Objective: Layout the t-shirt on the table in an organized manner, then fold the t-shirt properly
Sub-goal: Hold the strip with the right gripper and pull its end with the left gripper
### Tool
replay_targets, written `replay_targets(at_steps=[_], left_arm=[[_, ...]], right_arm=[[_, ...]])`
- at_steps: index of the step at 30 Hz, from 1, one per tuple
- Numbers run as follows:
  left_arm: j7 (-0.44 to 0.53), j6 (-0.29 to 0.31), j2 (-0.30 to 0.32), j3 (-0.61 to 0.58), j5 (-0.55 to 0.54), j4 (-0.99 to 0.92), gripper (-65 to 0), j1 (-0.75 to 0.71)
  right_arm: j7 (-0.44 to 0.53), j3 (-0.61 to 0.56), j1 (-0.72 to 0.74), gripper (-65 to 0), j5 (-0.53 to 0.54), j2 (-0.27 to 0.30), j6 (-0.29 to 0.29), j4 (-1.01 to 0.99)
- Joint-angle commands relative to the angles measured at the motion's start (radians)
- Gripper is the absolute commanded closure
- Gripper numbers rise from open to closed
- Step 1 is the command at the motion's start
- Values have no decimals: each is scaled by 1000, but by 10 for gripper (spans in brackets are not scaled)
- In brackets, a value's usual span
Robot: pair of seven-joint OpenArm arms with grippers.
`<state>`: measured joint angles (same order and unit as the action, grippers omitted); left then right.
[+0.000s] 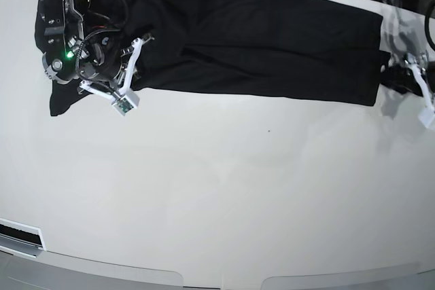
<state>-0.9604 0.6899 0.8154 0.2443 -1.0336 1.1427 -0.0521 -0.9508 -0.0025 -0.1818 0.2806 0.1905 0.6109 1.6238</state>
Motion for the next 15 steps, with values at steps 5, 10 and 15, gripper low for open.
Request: replay_targets(at_steps=[5, 10, 15], left_arm=[[-68, 8, 44, 103, -102, 11, -345, 10], [-21, -18, 26, 154, -39, -10, -345, -23], [3, 0, -19, 198, -28, -87, -345, -80]], right_arm=[[12, 3, 10, 0, 8, 6, -9, 20], [15, 3, 10, 0, 8, 7, -8, 20], [16, 3, 11, 0, 11, 6, -8, 20]])
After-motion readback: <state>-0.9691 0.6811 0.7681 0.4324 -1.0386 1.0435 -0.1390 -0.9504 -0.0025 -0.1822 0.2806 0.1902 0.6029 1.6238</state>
